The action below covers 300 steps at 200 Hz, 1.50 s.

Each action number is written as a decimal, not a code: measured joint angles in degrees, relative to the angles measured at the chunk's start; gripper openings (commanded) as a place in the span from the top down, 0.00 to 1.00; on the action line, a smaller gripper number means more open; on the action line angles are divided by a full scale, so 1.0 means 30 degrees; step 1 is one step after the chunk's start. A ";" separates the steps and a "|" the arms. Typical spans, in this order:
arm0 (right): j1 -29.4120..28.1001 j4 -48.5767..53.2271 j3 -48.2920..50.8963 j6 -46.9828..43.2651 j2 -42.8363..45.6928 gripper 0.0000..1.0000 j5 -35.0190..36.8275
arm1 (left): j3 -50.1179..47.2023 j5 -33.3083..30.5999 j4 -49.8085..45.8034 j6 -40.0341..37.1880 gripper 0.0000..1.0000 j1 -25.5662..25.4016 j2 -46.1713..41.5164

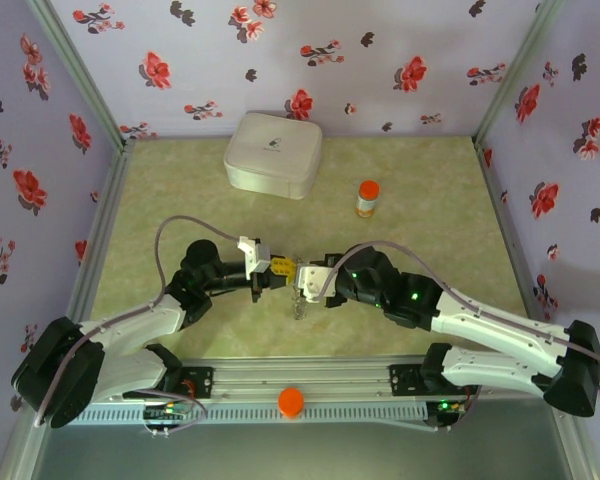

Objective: Put the keys on the keyring

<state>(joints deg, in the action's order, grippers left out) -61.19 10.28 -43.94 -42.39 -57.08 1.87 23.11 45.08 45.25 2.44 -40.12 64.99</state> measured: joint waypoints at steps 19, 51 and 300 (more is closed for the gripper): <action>-0.0036 -0.0211 0.0095 0.0189 0.0066 0.86 0.0153 | 0.0000 -0.0044 0.0109 0.0022 1.00 0.0000 0.0000; 0.0226 -0.0284 0.0408 0.1151 0.0838 0.78 -0.0313 | 0.0000 -0.0240 0.0401 0.0015 1.00 0.0000 0.0000; 0.3242 -0.1923 0.0590 0.7155 -0.0160 1.00 -0.7220 | -0.0182 0.0124 0.0459 -0.1151 0.95 0.0000 -0.0007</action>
<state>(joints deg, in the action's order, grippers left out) -51.46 4.51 -42.17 -20.93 -57.56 -19.79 22.57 45.45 46.63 -1.02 -40.12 64.97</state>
